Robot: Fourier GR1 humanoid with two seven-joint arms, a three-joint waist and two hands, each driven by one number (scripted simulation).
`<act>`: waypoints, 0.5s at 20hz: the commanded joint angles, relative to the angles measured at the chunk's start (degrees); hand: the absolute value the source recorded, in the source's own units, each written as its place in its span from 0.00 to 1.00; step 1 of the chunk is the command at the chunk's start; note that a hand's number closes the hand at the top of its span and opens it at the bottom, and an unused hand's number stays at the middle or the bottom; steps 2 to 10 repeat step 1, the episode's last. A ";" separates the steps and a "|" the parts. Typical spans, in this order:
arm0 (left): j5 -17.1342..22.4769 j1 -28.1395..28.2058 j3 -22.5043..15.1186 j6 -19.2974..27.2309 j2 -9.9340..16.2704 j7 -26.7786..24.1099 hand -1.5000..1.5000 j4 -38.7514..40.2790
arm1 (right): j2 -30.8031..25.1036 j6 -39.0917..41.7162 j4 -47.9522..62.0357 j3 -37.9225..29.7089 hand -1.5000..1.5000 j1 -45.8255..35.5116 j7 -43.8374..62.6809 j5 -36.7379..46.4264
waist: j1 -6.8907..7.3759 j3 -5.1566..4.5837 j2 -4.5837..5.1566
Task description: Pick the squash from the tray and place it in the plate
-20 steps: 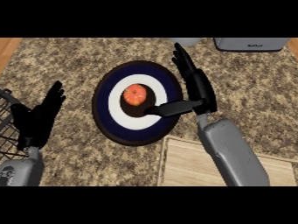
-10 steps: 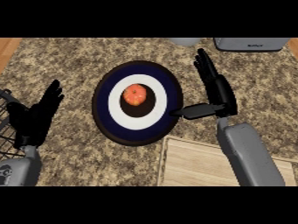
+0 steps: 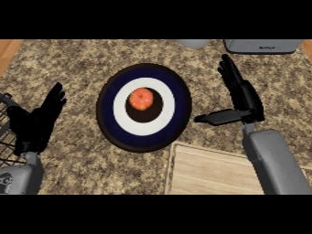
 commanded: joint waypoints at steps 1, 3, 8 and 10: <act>0.80 -1.36 2.01 -1.43 1.01 0.53 0.50 1.24 | 1.42 -0.43 3.53 0.11 0.00 1.21 -3.78 3.25 | 0.04 0.00 0.02; 0.80 -1.36 2.01 -1.43 1.01 0.53 0.50 1.24 | 1.42 -0.43 3.53 0.11 0.00 1.21 -3.78 3.25 | 0.04 0.00 0.02; 0.80 -1.36 2.01 -1.43 1.01 0.53 0.50 1.24 | 1.42 -0.43 3.53 0.11 0.00 1.21 -3.78 3.25 | 0.04 0.00 0.02; 0.80 -1.36 2.01 -1.43 1.01 0.53 0.50 1.24 | 1.42 -0.43 3.53 0.11 0.00 1.21 -3.78 3.25 | 0.04 0.00 0.02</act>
